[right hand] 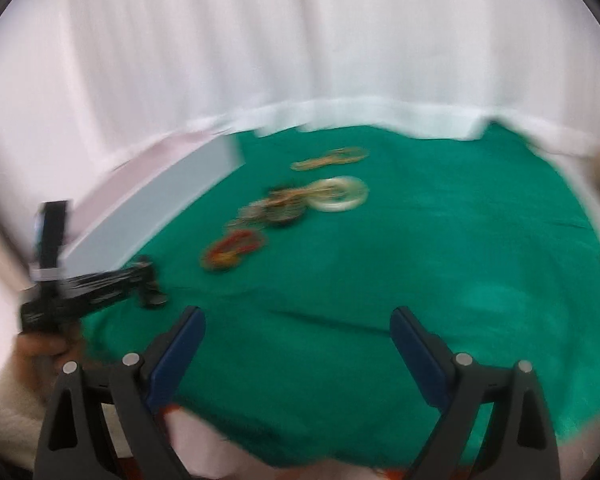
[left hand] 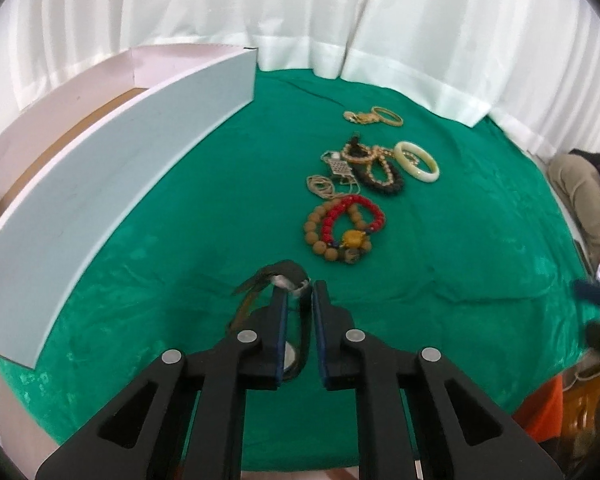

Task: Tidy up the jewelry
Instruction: 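Grasp the black watch with the left tool and lift it, then grasp the red bead bracelet with the right tool while the left tool holds the watch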

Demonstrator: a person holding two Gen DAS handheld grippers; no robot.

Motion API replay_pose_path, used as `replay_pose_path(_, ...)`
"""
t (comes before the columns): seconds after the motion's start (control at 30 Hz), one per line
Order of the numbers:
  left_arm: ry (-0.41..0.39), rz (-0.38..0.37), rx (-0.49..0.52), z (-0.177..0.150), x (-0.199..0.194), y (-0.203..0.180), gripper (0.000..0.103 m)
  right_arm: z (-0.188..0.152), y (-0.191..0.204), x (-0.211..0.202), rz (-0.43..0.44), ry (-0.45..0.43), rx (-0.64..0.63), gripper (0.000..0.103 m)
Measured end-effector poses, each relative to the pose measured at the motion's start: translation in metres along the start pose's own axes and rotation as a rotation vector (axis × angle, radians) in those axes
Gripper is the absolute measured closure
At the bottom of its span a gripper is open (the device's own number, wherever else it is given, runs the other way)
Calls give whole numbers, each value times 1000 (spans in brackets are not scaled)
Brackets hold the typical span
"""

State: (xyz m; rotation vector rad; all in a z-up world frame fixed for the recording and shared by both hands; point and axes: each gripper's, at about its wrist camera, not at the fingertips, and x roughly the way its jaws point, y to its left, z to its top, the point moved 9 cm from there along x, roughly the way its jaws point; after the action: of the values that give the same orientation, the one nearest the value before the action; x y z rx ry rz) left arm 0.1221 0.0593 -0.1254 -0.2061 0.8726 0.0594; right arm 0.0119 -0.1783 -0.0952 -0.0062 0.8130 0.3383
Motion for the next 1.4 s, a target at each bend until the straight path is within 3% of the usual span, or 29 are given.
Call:
replay_pose_path(0.13,-14,-10,-6,2,2,5,93,15,12,49,50,76,-11,7)
replay_pose_path(0.2,-16,-13,-6,2,3,8,94,32,18,78,170,91,110,8)
replay_pose_path(0.27,-18,-26,-4,2,3,8,94,47,13,102,222,98,239,10)
replay_pose_path(0.33,-20,-38,3,0,2,7,94,56,9,122,254,112,316,31)
replay_pose_path(0.43,-9,-66,-3,-4,3,8,94,66,11,156,323,160,466,40)
replay_pose_path(0.67,19,-124,-17,-11,8,8,96,70,10,186,254,191,576,62)
replay_pose_path(0.7,21,-132,-19,-11,8,7,97,70,8,190,242,184,588,72)
replay_pose_path(0.73,22,-137,-19,-11,8,7,97,71,5,193,222,173,591,93)
replay_pose_path(0.83,16,-149,-19,-7,5,8,99,76,-4,191,196,119,578,94)
replay_pose_path(1.03,-2,-178,-57,2,-5,16,100,91,-4,151,244,49,545,94)
replay_pose_path(1.27,-32,-215,-83,23,-18,23,101,123,7,93,228,-38,370,101)
replay_pose_path(1.37,-45,-207,-83,29,-22,27,101,130,13,84,208,-28,309,101)
replay_pose_path(1.4,-47,-204,-85,30,-22,29,101,126,16,90,184,19,286,101)
